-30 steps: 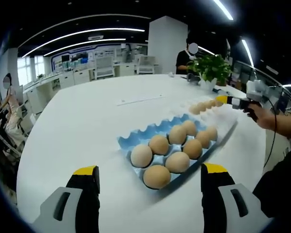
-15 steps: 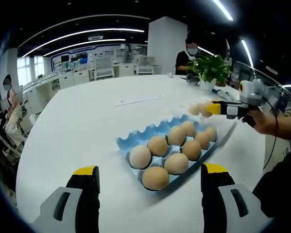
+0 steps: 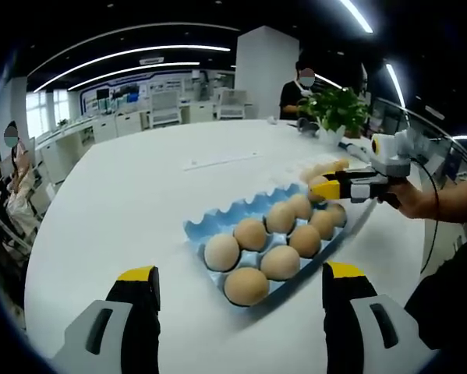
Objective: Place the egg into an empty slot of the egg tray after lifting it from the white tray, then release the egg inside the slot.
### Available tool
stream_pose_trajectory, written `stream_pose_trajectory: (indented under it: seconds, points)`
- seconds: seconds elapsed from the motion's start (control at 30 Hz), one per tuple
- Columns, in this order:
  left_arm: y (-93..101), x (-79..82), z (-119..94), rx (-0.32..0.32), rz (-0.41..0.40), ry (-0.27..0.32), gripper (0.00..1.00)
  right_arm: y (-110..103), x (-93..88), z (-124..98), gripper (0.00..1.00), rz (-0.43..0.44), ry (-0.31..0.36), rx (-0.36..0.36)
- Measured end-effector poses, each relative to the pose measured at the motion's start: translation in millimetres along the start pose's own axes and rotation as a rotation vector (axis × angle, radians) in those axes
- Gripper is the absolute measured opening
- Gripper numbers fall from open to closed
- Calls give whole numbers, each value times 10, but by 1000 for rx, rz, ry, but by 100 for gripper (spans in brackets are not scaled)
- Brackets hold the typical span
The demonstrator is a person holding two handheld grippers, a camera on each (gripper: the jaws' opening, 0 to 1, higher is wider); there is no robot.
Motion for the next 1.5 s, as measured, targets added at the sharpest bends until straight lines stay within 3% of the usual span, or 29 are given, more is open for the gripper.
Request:
stream_pose_trajectory:
  seconds: [0.4,0.6,1.5]
  points:
    - [-54,-10,-18,22,-9,2,86,-16,-106,29,28,9,-52,28]
    - [-60,-15,-4,23,-12,1,86,5,-106,33,28,44,-43,37]
    - [-45,-14,-24,23,-7,5,86,-59,-74,-21,25,19,-36,43]
Point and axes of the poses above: the point that each gripper's makers call its tool centre point, and the gripper's own axes: z roughly forward along the fingers, y roughly to its right, x roughly out of its top, the point moved 7 cm from there along -z, roughly backward along the fingers, and after that the axes turned 7 degrees about y, right-handed, at the moved point
